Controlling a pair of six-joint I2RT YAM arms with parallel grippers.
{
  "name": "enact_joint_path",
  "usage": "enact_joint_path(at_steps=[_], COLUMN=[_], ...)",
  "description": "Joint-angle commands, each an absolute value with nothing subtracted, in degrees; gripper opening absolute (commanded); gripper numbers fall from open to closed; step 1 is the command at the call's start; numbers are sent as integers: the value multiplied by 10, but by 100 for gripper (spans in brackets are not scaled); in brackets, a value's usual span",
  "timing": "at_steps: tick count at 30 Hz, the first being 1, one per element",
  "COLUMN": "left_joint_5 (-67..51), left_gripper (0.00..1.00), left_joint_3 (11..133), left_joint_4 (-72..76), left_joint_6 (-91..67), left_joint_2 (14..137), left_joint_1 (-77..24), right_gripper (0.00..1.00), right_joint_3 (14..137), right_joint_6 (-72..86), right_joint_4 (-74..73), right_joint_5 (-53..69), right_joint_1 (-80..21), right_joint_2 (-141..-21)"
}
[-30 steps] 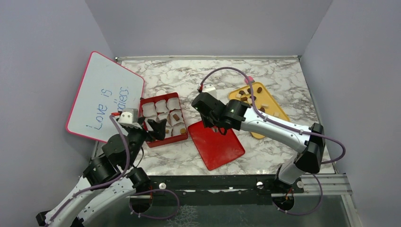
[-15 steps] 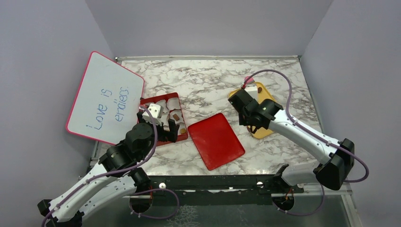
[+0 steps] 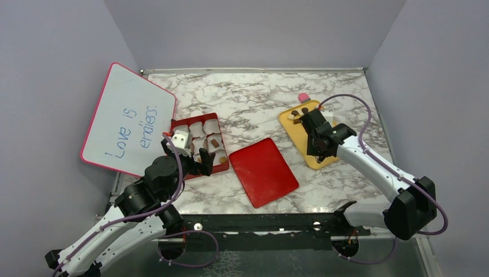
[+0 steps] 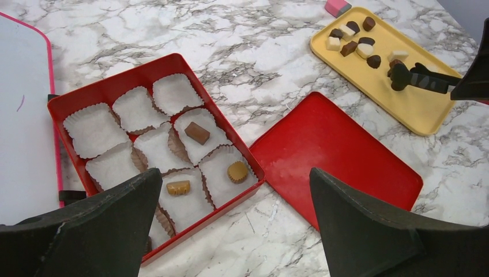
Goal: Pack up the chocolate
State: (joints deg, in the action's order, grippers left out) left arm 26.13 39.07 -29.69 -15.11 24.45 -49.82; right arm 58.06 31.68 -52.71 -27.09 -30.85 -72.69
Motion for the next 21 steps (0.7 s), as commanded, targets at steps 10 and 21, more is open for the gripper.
enact_joint_path(at_steps=[10, 21], left_joint_5=[268, 269], left_gripper=[99, 99], left_joint_3=[385, 385], left_joint_4=[-289, -287], left_joint_6=[-141, -139], left_joint_2=[229, 234], left_joint_1=[-495, -495], right_gripper=[43, 30], right_joint_3=[556, 558], right_joint_6=[293, 265], right_joint_4=[-449, -450], right_joint_5=[-231, -215], right_joint_1=[-277, -276], right_joint_2=[-743, -751])
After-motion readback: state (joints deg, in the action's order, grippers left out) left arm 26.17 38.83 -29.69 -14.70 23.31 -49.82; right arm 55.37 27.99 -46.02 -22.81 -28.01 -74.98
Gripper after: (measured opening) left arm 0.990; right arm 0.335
